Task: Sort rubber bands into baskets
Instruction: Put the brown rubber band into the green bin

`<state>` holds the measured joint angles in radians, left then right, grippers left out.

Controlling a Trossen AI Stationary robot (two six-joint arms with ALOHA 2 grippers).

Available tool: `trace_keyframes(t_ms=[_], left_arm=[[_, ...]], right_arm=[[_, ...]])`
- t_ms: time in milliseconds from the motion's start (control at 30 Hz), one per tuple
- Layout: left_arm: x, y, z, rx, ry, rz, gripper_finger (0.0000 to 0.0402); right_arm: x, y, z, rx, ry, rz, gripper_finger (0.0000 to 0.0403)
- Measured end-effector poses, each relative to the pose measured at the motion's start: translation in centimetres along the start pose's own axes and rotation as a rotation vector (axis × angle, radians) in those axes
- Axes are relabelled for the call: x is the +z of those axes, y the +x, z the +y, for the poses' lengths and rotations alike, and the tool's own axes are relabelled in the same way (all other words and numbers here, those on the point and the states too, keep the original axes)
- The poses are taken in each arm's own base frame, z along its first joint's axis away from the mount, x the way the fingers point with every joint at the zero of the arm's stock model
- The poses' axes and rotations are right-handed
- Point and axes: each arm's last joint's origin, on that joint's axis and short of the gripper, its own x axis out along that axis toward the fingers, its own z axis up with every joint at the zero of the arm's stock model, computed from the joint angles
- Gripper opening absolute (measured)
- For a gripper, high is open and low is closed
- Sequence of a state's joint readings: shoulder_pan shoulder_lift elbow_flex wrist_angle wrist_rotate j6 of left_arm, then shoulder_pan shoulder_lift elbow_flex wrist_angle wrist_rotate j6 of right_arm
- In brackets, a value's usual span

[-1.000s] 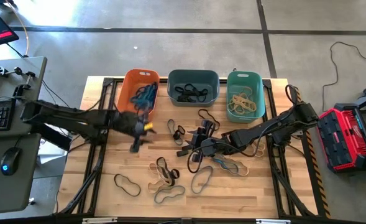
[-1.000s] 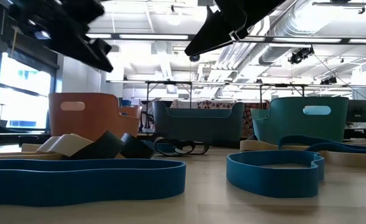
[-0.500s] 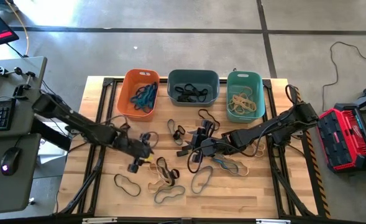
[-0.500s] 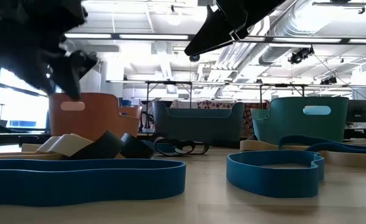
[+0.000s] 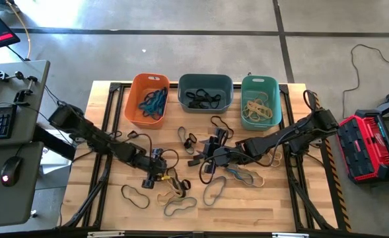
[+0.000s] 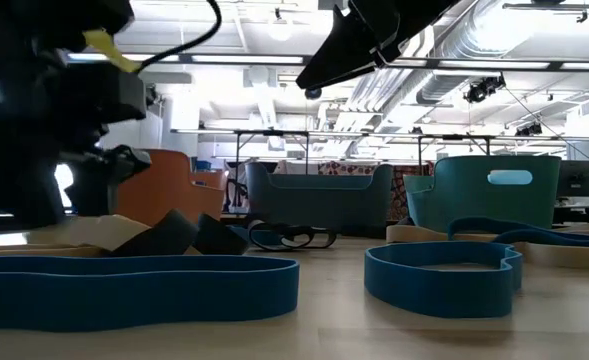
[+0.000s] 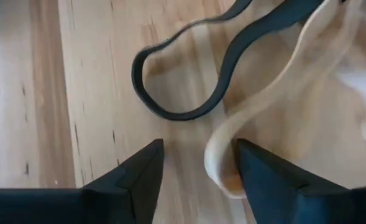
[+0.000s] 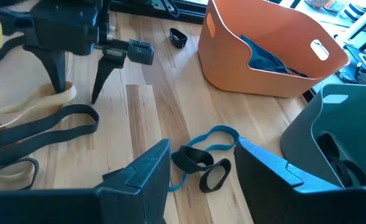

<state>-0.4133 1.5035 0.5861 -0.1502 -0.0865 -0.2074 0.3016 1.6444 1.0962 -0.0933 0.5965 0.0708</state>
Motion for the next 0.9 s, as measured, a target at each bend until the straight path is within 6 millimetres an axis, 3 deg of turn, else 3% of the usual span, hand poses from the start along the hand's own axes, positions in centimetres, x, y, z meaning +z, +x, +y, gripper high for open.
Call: trace_keyframes(t_ms=[133,367,600,900], left_arm=[[0.0,0.3,0.0,0.01,0.001,0.011,0.0146],[-0.1,0.0,0.0,-0.016,0.053,0.014,0.0012],[0.3,-2.2,0.3,0.078,0.059,0.03,0.0004],[4.2,-6.8,1.0,0.223,0.032,-0.16,0.0001]], right_arm=[[0.0,0.0,0.0,0.0,0.0,0.0,0.0167],[0.0,0.0,0.0,0.0,0.0,0.0,0.0167],[0.0,0.0,0.0,0.002,0.0,0.0,0.0167],[0.1,0.0,0.3,0.092,0.063,0.0,0.0171]])
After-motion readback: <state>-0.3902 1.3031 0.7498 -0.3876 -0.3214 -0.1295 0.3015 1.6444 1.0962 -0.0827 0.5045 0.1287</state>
